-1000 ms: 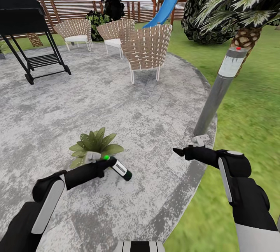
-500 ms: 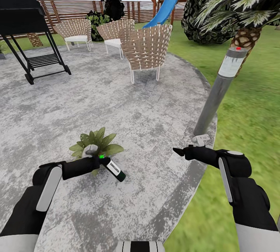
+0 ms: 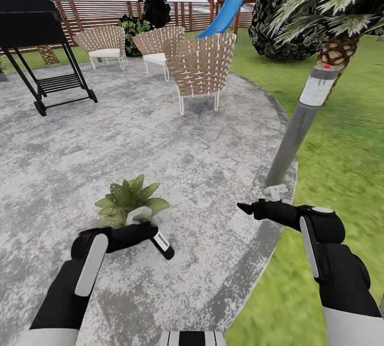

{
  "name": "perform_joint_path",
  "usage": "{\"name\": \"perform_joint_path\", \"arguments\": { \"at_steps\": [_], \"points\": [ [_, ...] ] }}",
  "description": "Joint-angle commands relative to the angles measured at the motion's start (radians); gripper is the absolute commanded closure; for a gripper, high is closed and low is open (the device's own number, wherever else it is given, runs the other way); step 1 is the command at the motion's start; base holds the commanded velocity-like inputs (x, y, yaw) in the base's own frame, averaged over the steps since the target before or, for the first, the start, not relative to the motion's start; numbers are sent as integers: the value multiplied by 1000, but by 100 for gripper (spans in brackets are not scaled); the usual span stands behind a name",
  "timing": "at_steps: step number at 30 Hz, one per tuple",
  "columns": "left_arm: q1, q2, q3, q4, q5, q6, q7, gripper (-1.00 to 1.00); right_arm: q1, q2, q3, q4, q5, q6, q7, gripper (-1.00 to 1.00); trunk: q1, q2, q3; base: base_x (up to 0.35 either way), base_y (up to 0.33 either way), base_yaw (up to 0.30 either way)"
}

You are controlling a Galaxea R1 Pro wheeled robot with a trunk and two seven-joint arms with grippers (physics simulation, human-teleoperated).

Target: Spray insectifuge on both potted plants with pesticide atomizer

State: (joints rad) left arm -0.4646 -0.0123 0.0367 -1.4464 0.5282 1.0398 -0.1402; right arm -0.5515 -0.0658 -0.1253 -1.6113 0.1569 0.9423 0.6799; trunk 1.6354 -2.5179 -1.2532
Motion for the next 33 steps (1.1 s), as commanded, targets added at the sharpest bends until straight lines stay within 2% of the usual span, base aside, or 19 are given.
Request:
{"name": "perform_joint_path", "arguments": {
  "at_steps": [1,2,5,8,9,11,13,16,25,29,33],
  "points": [
    [1,-18,1,13,-2,3,41,100,-1,0,-1,-1,10,3,10,-100,0,0,-1,0,0,0],
    [2,-29,0,27,-2,1,74,100,-1,0,-2,-1,10,3,10,-100,0,0,-1,0,0,0],
    [3,-41,-1,74,-5,-14,117,100,-1,-1,-2,-1,10,3,10,-100,0,0,-1,0,0,0],
    [-5,-45,13,176,-5,-84,138,100,-1,-1,-2,-1,10,3,10,-100,0,0,-1,0,0,0],
    [-8,-46,71,224,-4,-154,164,100,-1,-2,-2,-2,10,3,10,-100,0,0,-1,0,0,0],
    [-7,-46,101,238,-3,-199,175,100,-1,-2,-2,-2,10,3,10,-100,0,0,-1,0,0,0],
    [-2,-46,110,244,-5,-240,179,100,-1,-1,-2,-2,10,3,10,-100,0,0,-1,0,0,0],
    [5,-41,115,246,-9,-282,181,100,-1,0,-1,-2,10,3,10,-100,0,0,-1,0,0,0],
    [9,-47,111,247,-11,-301,184,100,0,0,1,-2,10,3,10,-100,0,0,-1,-12,-59,0],
    [9,-52,109,252,-7,-310,234,100,0,1,1,-2,10,3,10,-100,0,0,-1,-40,-105,0],
    [9,-68,84,258,-7,-318,281,100,0,2,3,-1,11,12,7,-100,0,0,-1,-8,-22,0]
  ]
}}
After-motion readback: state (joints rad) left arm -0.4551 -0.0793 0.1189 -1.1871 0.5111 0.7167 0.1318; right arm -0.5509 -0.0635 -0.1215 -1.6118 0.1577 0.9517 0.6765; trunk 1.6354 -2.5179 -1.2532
